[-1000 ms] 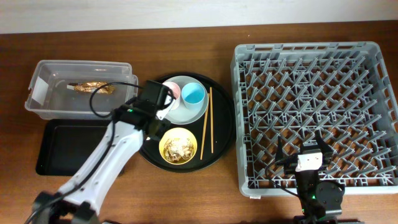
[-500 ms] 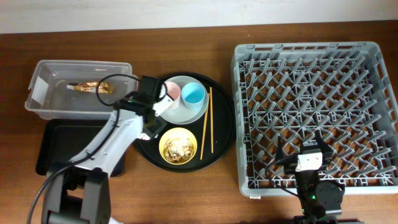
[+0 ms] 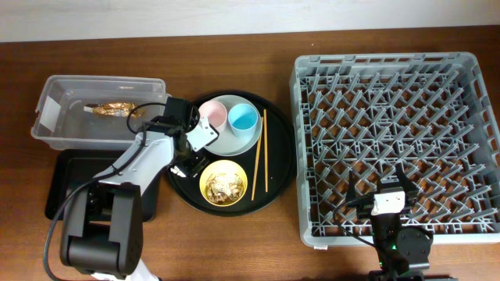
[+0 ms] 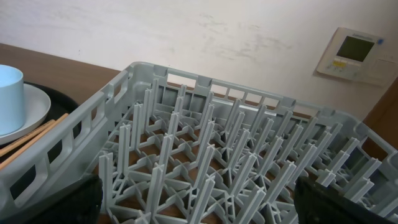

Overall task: Sort waste into correct bins and load items into the dishwasher rack
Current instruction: 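Move the left gripper over the crumpled white tissue and grasp it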

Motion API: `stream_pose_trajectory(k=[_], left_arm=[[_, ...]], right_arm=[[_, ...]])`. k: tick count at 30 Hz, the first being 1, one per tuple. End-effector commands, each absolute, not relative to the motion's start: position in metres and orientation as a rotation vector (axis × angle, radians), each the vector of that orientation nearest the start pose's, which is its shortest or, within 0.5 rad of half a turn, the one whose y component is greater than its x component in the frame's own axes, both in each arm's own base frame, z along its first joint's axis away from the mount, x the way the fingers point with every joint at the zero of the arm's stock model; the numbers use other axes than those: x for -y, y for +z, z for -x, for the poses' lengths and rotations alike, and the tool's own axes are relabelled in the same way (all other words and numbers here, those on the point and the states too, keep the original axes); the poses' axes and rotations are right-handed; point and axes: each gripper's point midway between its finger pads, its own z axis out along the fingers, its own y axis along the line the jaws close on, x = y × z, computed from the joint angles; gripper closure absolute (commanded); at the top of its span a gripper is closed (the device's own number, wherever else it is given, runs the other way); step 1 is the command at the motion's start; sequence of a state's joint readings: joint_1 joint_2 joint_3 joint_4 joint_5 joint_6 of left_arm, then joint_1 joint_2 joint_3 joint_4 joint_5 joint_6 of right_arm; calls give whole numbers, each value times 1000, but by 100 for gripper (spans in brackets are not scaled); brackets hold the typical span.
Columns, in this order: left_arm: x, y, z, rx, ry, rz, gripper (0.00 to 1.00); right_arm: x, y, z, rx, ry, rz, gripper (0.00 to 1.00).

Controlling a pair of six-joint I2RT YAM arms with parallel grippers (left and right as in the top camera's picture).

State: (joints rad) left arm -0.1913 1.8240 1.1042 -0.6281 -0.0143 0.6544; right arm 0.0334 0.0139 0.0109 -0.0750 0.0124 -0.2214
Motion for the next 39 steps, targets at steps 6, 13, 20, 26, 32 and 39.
stream_pose_trajectory(k=[6, 13, 20, 26, 32, 39], left_arm=[[64, 7, -353, -2688, 101, -1221, 100], [67, 91, -374, -2501, 158, -1064, 100], [67, 104, -372, -2467, 167, -1047, 89], [64, 62, -381, -2543, 177, -1073, 50], [56, 64, -388, -2557, 240, -976, 23], [80, 65, -387, -2642, -40, -591, 18]], right_arm=[[-8, 154, -246, -1643, -153, 213, 2], [-8, 154, -246, -1643, -153, 213, 2], [-8, 154, -246, -1643, -153, 213, 2], [-8, 154, -246, -1643, -153, 213, 1], [-8, 154, -246, -1643, -153, 213, 2], [-8, 154, -246, -1643, -153, 213, 2]])
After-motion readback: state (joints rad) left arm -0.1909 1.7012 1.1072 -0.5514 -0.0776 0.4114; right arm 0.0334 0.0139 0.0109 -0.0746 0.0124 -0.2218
